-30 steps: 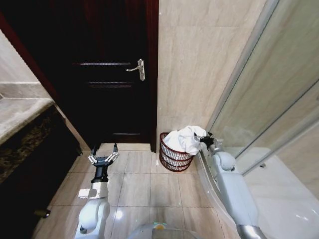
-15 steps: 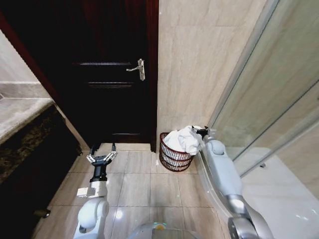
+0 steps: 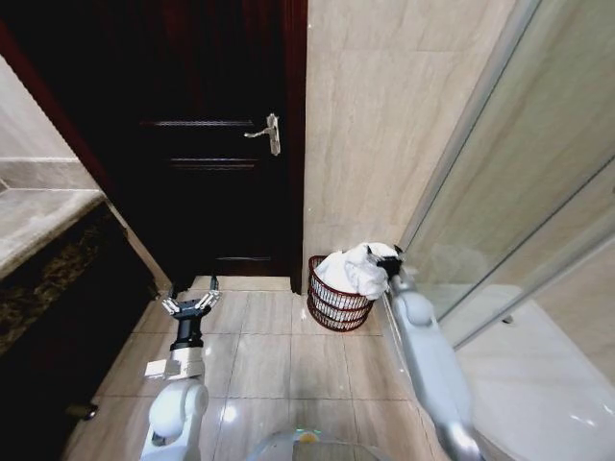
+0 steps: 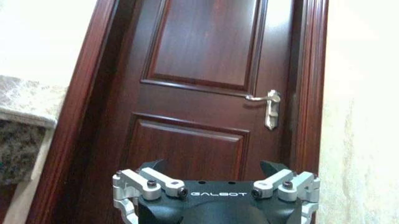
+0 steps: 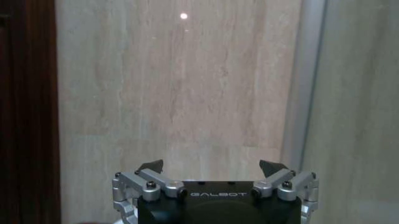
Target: Discard the used towel into the hamper.
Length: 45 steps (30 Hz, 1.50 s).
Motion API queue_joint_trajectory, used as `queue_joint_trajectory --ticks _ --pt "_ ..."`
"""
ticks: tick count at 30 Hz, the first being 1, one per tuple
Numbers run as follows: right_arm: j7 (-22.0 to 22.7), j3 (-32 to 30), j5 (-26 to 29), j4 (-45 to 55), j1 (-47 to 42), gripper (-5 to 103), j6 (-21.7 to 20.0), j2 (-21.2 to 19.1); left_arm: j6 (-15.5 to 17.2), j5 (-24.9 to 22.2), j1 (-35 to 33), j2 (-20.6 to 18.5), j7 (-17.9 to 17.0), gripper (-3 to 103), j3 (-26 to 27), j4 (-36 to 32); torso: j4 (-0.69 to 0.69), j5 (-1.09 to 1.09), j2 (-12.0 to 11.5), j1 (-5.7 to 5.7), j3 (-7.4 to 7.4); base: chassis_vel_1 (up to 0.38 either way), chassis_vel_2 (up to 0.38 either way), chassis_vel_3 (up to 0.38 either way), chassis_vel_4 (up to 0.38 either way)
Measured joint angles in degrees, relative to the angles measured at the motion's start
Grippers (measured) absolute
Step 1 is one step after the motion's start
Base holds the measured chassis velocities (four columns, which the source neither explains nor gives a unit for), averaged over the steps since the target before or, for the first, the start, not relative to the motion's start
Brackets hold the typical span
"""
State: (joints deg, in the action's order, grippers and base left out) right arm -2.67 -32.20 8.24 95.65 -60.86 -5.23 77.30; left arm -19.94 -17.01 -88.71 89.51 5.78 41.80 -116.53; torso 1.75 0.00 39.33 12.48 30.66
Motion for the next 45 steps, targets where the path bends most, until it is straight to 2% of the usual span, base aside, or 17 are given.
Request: queue_joint_trajectory --ticks 3,7,13,21,45 --pt "0.04 -1.02 0.26 3.29 -5.42 100 1.98 0.21 0.64 1.36 0.95 -0.2 -0.03 100 -0.27 0.82 0.0 0.0 -0.06 -0.03 -0.05 0.0 0.0 0.0 0.0" --pt "0.33 -1.61 0.36 6.16 -10.41 100 2.95 0.38 1.85 0.83 0.54 -1.3 -0.09 100 -0.44 1.01 0.01 0.0 -0.74 -0.34 -0.41 0.0 0.0 0.0 0.0" --pt "2.08 -1.77 -0.14 7.98 -14.74 100 4.69 1.25 0.6 1.7 1.72 -1.59 -0.07 100 -0.38 4.51 -0.01 0.01 -2.3 -0.96 -1.35 0.0 0.0 0.0 0.0" --pt "4.31 -1.73 -4.53 8.33 -16.48 100 5.32 4.27 -0.76 2.15 2.0 -1.13 0.72 100 -0.89 6.65 0.0 0.0 -4.47 -1.84 -2.63 0.0 0.0 0.0 0.0" --pt "5.2 -1.5 -4.69 7.4 -17.49 100 7.32 3.68 -0.73 2.87 1.5 -0.66 1.32 100 -1.19 5.49 -0.01 0.0 -10.31 -4.11 -6.19 0.032 0.036 -0.028 -0.029"
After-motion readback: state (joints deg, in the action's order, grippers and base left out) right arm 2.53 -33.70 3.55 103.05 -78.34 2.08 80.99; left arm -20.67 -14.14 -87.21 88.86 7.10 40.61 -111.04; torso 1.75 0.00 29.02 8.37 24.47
